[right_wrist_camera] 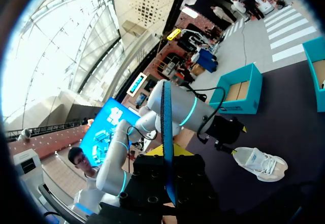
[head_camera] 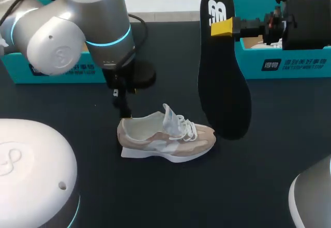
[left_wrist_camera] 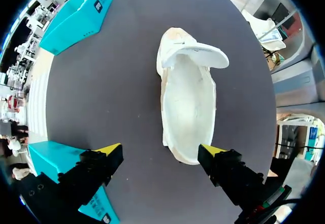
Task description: Take the shoe out of the shoebox, open the shoe tongue, remove and reinsert the insole, then place the shoe into the shoebox
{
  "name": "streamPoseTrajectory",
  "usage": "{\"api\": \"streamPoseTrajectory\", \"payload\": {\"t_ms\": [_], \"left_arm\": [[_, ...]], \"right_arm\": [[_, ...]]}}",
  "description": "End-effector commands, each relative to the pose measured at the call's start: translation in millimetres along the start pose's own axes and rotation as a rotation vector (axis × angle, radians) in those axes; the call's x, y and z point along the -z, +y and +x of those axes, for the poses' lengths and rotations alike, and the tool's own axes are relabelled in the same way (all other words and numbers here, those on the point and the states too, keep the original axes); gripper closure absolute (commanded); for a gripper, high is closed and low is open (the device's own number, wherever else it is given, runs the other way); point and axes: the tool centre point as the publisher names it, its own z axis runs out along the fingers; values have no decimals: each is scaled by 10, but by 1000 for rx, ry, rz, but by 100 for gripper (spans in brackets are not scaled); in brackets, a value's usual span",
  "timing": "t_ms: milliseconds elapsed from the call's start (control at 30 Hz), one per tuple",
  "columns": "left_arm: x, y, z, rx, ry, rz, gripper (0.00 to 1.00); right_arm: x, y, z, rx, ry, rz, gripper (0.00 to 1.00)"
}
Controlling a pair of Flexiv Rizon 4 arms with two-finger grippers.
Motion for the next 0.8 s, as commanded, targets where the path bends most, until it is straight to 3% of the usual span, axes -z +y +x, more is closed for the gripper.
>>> {"api": "streamPoseTrajectory", "payload": {"t_ms": [33, 400, 800], "left_arm": [[-137, -152, -90, -5, 18, 6, 0], [-386, -444, -32, -9, 45, 39, 0], [-644, -625, -45, -3, 38, 84, 0]], "right_arm": [[-40, 14, -3, -2, -1, 0, 100], [-40, 14, -3, -2, -1, 0, 100], [-40, 14, -3, -2, -1, 0, 100]]}}
